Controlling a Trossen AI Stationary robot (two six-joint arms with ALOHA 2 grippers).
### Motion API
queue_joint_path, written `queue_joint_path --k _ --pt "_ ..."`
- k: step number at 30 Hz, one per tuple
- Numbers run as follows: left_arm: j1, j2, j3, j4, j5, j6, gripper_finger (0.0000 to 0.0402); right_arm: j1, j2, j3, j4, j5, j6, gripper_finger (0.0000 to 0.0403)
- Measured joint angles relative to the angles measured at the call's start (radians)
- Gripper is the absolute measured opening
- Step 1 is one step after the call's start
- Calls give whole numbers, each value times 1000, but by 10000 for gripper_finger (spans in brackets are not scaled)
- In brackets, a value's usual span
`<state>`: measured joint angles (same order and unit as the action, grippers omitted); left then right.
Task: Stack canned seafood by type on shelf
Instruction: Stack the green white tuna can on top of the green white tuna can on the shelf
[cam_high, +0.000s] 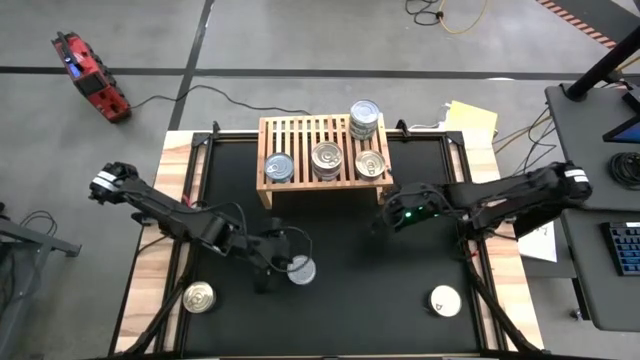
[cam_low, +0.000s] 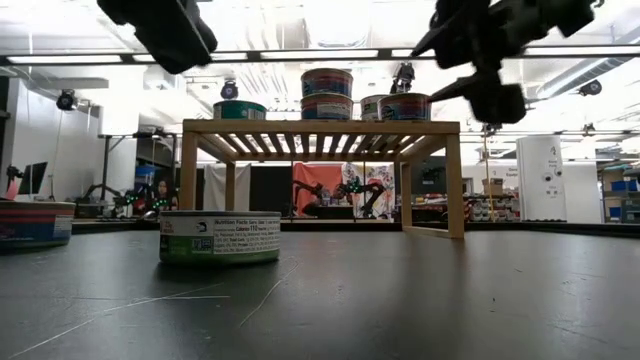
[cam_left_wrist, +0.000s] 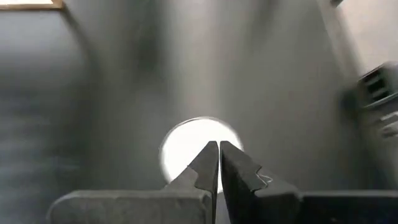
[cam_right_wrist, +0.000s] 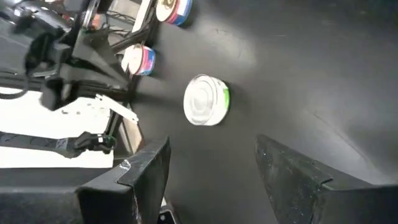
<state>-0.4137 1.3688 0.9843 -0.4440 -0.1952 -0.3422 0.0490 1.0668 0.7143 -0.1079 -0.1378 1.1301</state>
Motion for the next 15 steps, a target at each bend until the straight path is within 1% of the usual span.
queue_joint_path --k 2,4,6,8,10,11,13,15 --pt "2 -18 -23 63 57 -50 0 6 46 0 48 -1 0 224" --pt "2 -34 -71 207 119 -89 0 14 85 0 78 -1 -2 224" --pt "3 -44 -154 426 193 -143 0 24 121 0 102 -13 2 224" --pt "2 -44 -257 655 242 -230 0 36 154 0 131 -41 31 224" --pt "2 -36 -354 843 240 -355 0 50 190 0 154 -54 70 224" --pt "2 -34 -397 906 234 -424 0 56 209 0 163 -54 97 224" --pt "4 -33 -462 946 215 -581 0 67 250 0 198 -56 120 224" --pt "4 -32 -511 944 208 -709 0 82 291 0 272 -53 104 224"
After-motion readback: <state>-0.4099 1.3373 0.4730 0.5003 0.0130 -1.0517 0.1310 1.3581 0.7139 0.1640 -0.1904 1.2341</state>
